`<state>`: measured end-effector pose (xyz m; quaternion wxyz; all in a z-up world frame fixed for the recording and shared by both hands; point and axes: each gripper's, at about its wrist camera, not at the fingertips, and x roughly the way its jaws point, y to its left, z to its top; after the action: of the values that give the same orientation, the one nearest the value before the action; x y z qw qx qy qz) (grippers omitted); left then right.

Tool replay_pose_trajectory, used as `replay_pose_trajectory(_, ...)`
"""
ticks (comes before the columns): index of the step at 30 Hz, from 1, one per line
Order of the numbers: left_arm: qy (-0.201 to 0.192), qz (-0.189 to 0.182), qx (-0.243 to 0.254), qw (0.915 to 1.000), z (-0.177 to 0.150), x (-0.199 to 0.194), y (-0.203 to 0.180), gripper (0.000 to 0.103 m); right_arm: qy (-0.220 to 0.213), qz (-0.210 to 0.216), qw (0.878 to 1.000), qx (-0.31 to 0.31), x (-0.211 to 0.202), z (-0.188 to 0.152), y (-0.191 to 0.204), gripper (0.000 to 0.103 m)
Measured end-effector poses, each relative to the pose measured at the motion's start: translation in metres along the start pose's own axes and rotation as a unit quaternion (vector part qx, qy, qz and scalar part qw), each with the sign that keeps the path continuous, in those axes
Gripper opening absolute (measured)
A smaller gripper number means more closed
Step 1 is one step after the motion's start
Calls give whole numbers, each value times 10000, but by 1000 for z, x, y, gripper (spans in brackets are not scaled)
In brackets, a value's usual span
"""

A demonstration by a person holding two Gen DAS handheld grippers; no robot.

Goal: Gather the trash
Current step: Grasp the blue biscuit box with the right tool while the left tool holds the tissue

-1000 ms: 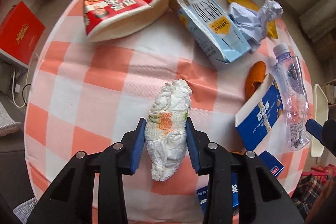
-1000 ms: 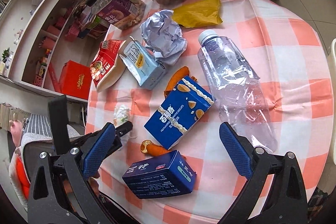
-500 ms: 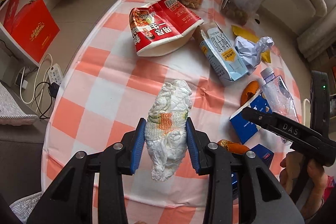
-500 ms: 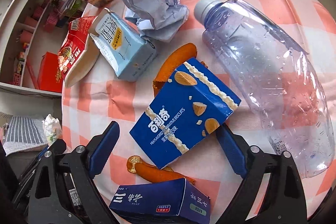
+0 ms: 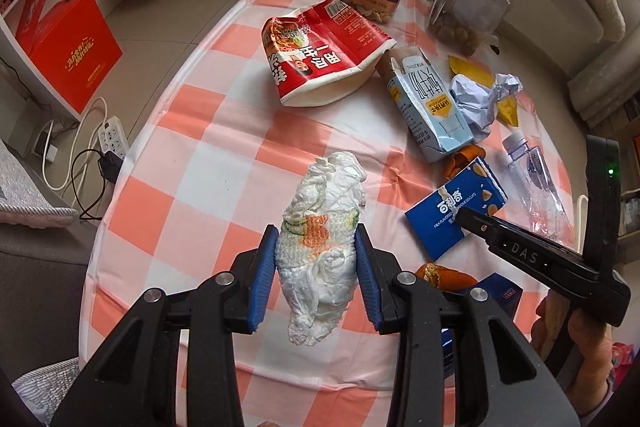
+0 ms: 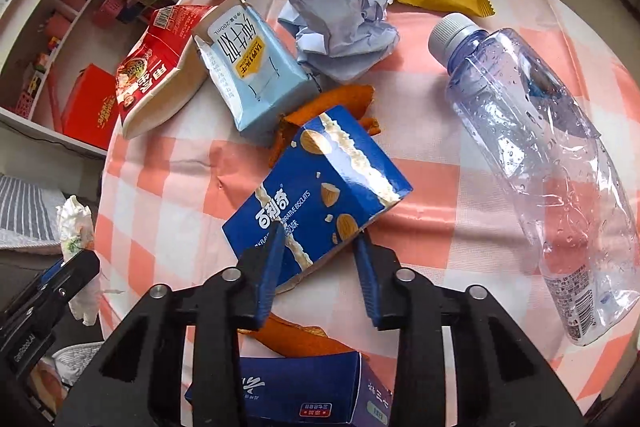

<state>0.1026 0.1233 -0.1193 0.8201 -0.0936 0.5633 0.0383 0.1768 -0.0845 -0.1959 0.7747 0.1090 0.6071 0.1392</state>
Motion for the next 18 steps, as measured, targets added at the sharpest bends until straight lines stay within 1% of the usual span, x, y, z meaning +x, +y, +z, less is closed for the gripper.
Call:
replay_pose_trajectory(2, -48, -35, -47, 10000, 0, -2, 2, 38, -14, 118, 9999, 8, -4, 0, -3, 24)
replay_pose_trajectory(5, -136, -97, -78, 9998, -1, -7, 3, 38, -95, 298, 9995, 74, -15, -1, -6, 24)
replay_pose_trajectory(9, -212, -144, -107, 9996, -1, -13, 4, 38, -381, 426, 9983, -116, -30, 0, 2, 21)
replay_pose_trajectory(14, -345, -218, -197, 9990, 2, -19, 8, 38, -737, 434, 9953, -453, -41, 2, 16, 15)
replay_pose_trajectory(18, -542, -292, -240, 9978, 3, -23, 7, 38, -1022, 258, 9914, -780, -48, 3, 29, 14)
